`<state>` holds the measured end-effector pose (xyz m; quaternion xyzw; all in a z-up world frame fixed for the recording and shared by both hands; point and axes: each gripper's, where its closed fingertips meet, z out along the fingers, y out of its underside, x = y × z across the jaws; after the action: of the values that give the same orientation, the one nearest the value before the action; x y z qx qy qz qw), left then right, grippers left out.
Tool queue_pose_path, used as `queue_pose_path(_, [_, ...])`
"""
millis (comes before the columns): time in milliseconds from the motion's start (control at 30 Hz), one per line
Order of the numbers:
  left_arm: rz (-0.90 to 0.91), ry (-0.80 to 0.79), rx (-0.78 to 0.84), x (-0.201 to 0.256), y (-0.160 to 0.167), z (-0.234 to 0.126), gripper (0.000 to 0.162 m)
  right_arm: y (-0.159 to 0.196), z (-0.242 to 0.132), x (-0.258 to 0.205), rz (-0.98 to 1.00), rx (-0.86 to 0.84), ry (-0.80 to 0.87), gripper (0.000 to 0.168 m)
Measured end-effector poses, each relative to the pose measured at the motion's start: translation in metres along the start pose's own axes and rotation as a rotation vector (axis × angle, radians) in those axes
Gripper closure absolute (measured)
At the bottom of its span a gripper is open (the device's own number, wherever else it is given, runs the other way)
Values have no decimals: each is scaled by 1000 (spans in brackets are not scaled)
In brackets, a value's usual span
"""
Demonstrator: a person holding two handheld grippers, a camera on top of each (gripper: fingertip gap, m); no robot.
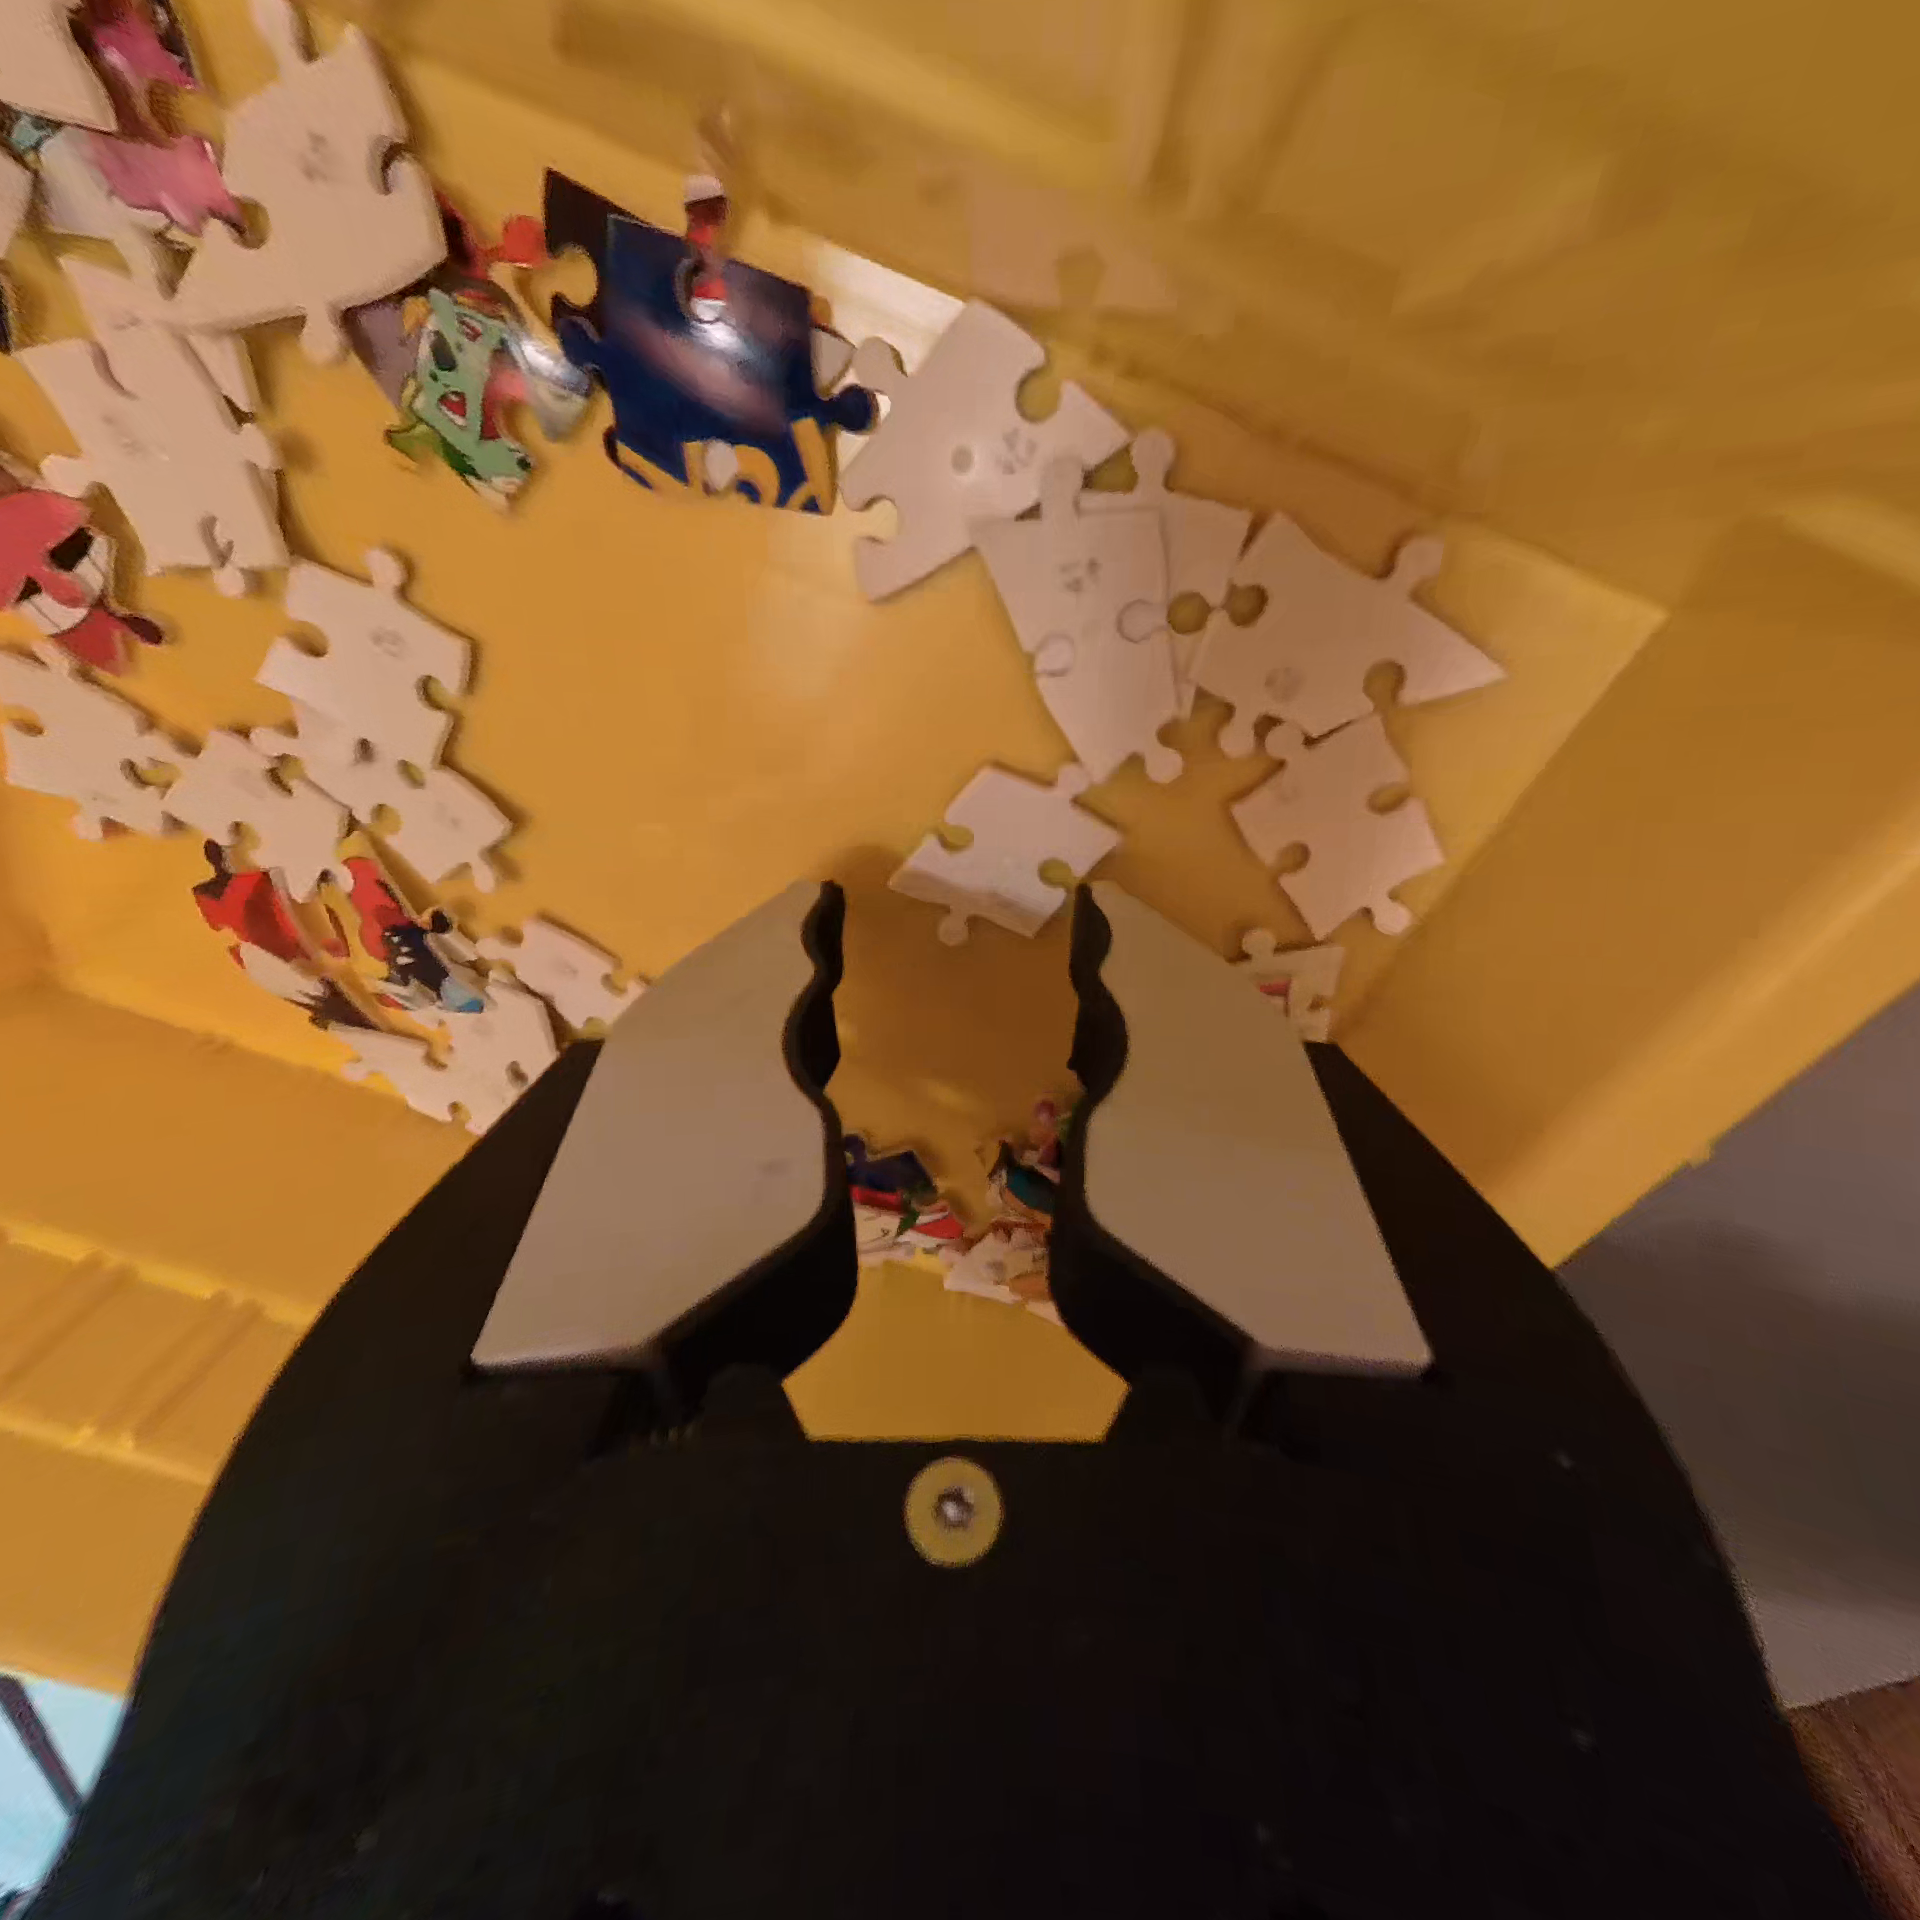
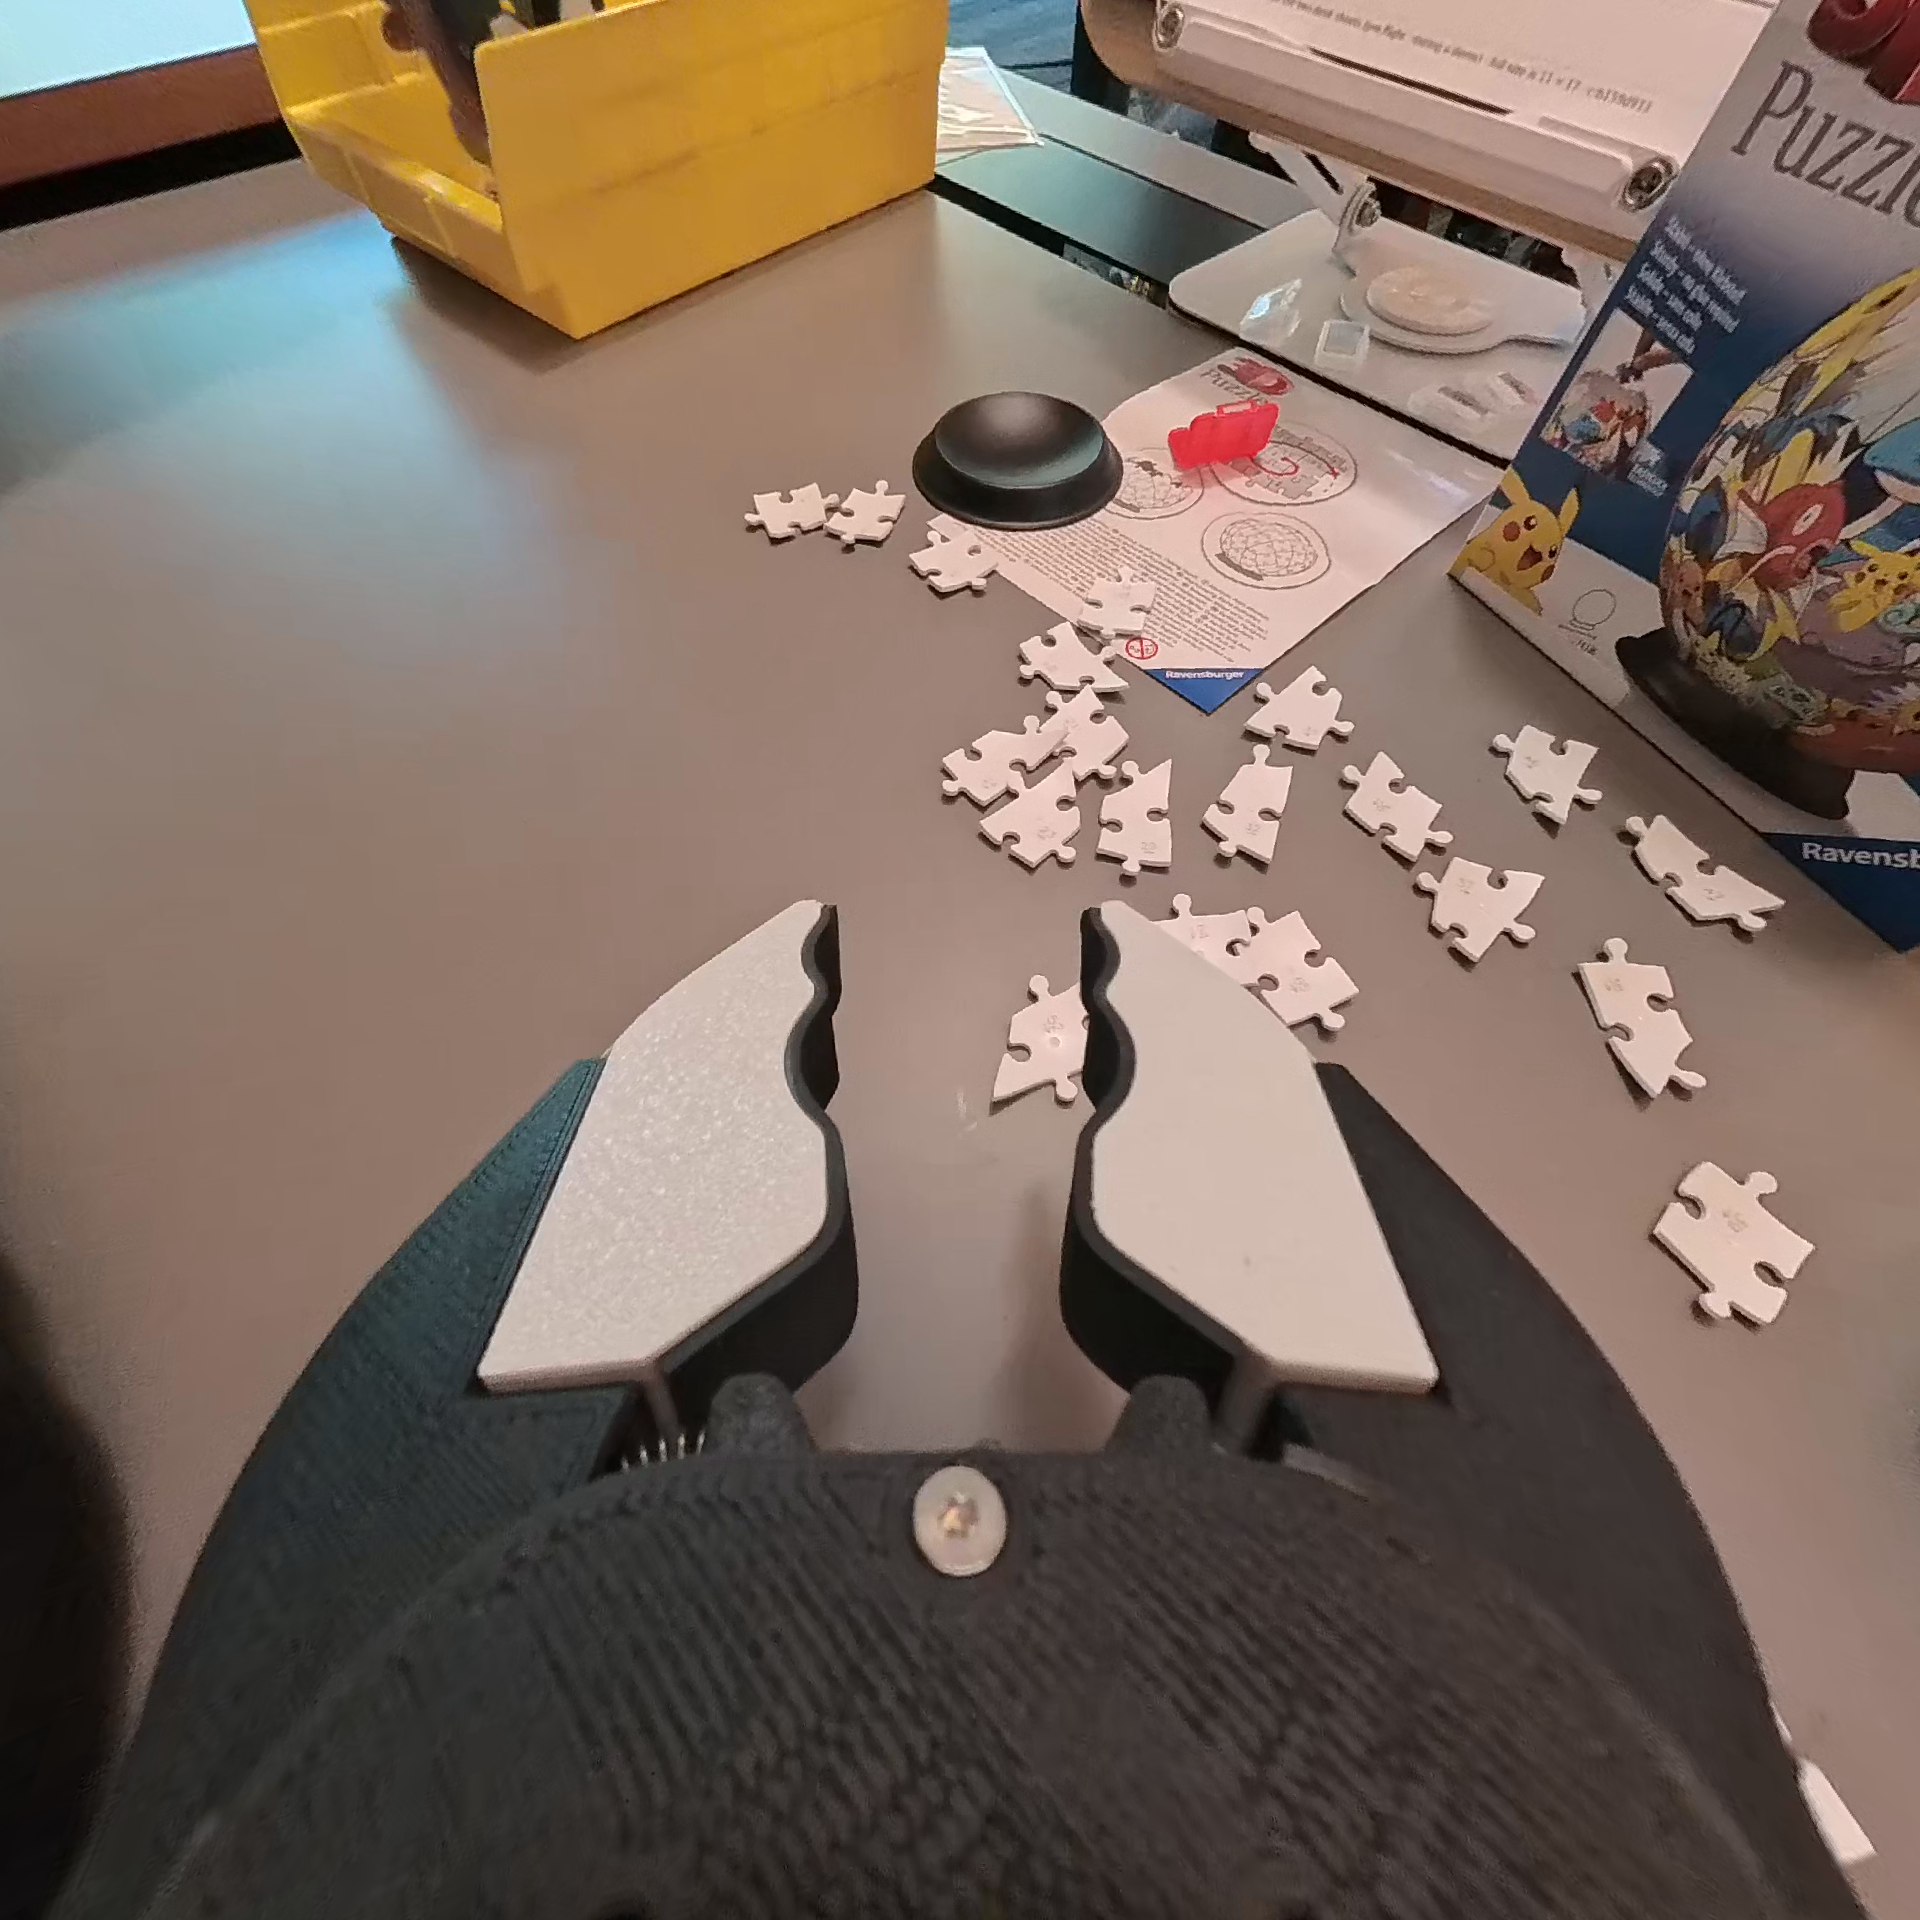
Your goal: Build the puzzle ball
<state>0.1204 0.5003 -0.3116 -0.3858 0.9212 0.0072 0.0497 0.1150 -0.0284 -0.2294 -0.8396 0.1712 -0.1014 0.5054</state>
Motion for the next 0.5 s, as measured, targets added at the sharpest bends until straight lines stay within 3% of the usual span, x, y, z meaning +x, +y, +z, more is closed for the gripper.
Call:
queue_pose_path(67, [-63,48,2,2,-1,1,145,0,-1,1,5,4,6,124])
queue_pose_path(267, [-199,20,77,-6,3,-2,156,-1,2,-3,-3,0,-7,124])
queue_pose_path(500, [-313,-67,314,-9,-3,-63,159,-10,13,-7,-22,1,-39,123])
